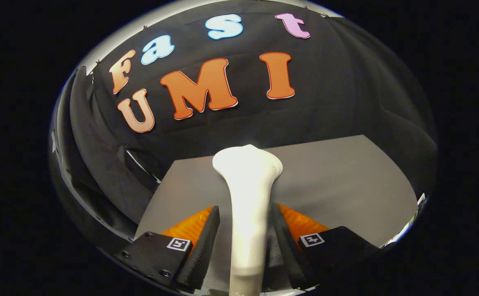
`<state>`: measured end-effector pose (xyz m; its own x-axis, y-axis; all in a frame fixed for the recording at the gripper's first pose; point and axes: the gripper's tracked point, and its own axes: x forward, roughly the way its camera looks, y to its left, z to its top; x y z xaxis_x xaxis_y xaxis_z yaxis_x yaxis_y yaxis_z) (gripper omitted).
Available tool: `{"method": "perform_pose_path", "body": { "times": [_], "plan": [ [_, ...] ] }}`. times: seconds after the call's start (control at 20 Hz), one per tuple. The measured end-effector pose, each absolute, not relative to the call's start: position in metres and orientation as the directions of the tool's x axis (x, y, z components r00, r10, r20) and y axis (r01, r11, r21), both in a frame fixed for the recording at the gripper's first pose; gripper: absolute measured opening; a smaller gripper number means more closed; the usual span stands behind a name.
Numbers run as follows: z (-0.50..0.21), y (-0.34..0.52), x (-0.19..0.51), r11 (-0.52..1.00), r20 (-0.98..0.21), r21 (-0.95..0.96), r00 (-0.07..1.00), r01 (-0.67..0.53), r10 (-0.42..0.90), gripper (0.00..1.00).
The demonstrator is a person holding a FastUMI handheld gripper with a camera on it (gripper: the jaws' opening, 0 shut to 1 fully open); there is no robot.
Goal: Iron the clothes twice with a garment steamer, once on the left side and once on the right side.
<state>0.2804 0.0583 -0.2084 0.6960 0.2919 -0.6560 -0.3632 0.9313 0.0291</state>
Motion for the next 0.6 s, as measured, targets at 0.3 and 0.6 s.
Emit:
{"method": "perform_pose_path", "body": {
  "times": [0.3,0.6],
  "plan": [
    [-0.216,0.057,0.287,0.936,-0.659,0.033,0.697,-0.351,0.285,0.53],
    [-0.196,0.048,0.283,0.945,-0.615,0.052,0.735,-0.323,0.285,0.48]
  ]
}}
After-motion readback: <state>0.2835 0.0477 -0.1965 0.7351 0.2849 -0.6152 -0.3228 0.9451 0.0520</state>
